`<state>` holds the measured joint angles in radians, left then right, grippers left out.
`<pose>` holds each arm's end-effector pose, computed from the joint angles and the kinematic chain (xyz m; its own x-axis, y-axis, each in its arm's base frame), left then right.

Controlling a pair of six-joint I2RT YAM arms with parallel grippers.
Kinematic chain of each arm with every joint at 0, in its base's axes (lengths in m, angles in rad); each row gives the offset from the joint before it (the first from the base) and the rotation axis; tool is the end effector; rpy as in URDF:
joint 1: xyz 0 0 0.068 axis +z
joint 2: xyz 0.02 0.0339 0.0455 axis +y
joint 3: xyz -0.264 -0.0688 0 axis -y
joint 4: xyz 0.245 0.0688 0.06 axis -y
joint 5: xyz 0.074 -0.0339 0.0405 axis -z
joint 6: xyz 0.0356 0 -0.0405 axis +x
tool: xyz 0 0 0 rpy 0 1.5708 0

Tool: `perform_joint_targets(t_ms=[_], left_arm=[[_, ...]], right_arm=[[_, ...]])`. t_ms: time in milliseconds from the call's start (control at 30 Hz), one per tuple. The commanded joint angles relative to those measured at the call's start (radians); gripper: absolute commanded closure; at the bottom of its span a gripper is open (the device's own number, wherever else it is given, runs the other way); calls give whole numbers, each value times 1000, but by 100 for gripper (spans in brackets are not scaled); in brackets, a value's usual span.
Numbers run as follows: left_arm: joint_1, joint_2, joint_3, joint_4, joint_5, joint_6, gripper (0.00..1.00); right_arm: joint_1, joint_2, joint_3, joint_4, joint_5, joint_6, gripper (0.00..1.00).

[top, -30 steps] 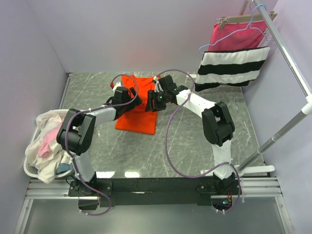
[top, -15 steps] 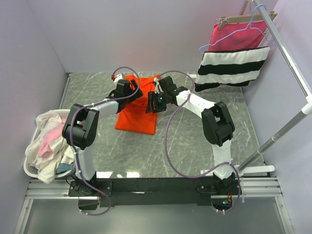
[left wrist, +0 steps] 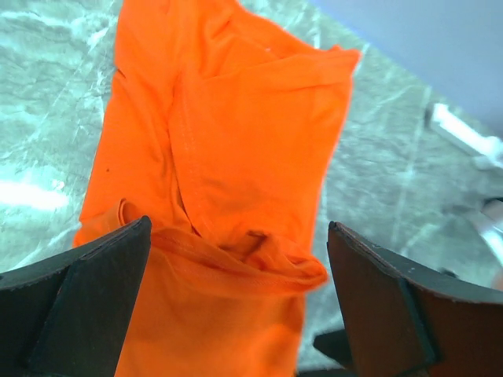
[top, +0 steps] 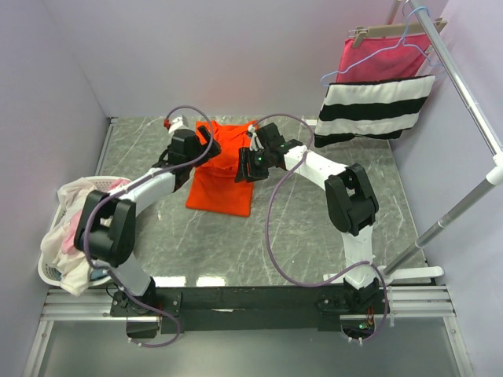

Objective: Fold and stack the t-shirts
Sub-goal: Fold the folded rectangular tshirt in 1/3 of the way

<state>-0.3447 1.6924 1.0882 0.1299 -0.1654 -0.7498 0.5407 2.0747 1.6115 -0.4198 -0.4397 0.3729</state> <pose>0.3641 -0.1245 0.2359 -0.4478 -0.5534 -0.7023 -0.1499 0.8208 -0.5512 0.3873 0.2502 0.2068 -0.8710 -0.1384 -0.4714 -0.4082 0.7378 0.5376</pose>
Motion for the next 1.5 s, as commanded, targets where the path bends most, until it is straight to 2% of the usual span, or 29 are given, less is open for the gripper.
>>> perform_joint_targets(t_ms=[0,400,1000,1333,1467], left_arm=[[-5,-91,-65,7,26,13,1],[-39,-28,-136,45,27,-16,0],[-39,194,114,-18,12,13,1],[-30,322,144,-27,-13,4,1],[-25,273,101,-1,-57,-3,1]], right_arm=[[-2,1,19,18,-14,-2,42],[-1,-10,7,19,-8,-3,42],[-4,2,21,-5,6,-23,42],[-5,5,16,-5,24,-22,42],[-7,-2,11,-2,42,-22,42]])
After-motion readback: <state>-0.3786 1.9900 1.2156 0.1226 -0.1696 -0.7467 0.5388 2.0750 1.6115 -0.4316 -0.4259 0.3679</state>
